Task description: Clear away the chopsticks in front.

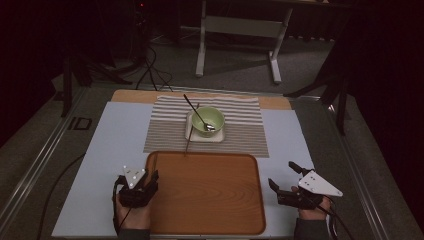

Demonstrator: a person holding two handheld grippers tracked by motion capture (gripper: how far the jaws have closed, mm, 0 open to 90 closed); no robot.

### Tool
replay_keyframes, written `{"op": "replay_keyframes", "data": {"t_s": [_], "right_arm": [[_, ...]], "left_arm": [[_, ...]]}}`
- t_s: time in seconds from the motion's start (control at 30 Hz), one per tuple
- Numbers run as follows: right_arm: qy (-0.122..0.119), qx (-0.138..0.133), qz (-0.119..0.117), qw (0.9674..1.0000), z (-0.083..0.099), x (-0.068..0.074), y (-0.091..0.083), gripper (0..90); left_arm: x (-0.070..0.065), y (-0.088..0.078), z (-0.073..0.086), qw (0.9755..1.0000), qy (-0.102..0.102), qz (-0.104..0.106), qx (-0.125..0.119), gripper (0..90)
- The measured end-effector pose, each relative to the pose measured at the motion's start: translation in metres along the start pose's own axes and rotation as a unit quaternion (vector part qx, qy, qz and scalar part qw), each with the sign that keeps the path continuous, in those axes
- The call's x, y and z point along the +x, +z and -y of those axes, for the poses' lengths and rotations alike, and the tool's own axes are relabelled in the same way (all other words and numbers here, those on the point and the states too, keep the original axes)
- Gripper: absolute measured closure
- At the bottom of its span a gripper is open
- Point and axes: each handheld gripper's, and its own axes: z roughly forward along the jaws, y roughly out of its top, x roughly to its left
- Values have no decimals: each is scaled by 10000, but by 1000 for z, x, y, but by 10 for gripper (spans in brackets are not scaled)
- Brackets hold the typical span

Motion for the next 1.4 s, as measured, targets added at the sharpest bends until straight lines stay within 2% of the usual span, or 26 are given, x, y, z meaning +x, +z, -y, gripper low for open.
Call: {"op": "replay_keyframes", "data": {"t_s": [0.17,0.4,0.8,1.07,1.4], "right_arm": [[-2,-1,13,10000,0,0,0,112],[-2,-2,16,10000,0,0,0,112],[-4,-8,13,10000,0,0,0,112],[-15,-2,7,10000,0,0,0,113],[-22,7,8,10000,0,-1,0,112]], "left_arm": [[0,4,-8,9999,37,95,-87,633],[-1,13,-20,9986,178,418,-284,623],[-7,31,-42,9965,297,728,-276,610],[-11,44,-58,9951,422,839,-305,610],[-9,60,-69,9947,540,813,-310,610]]}}
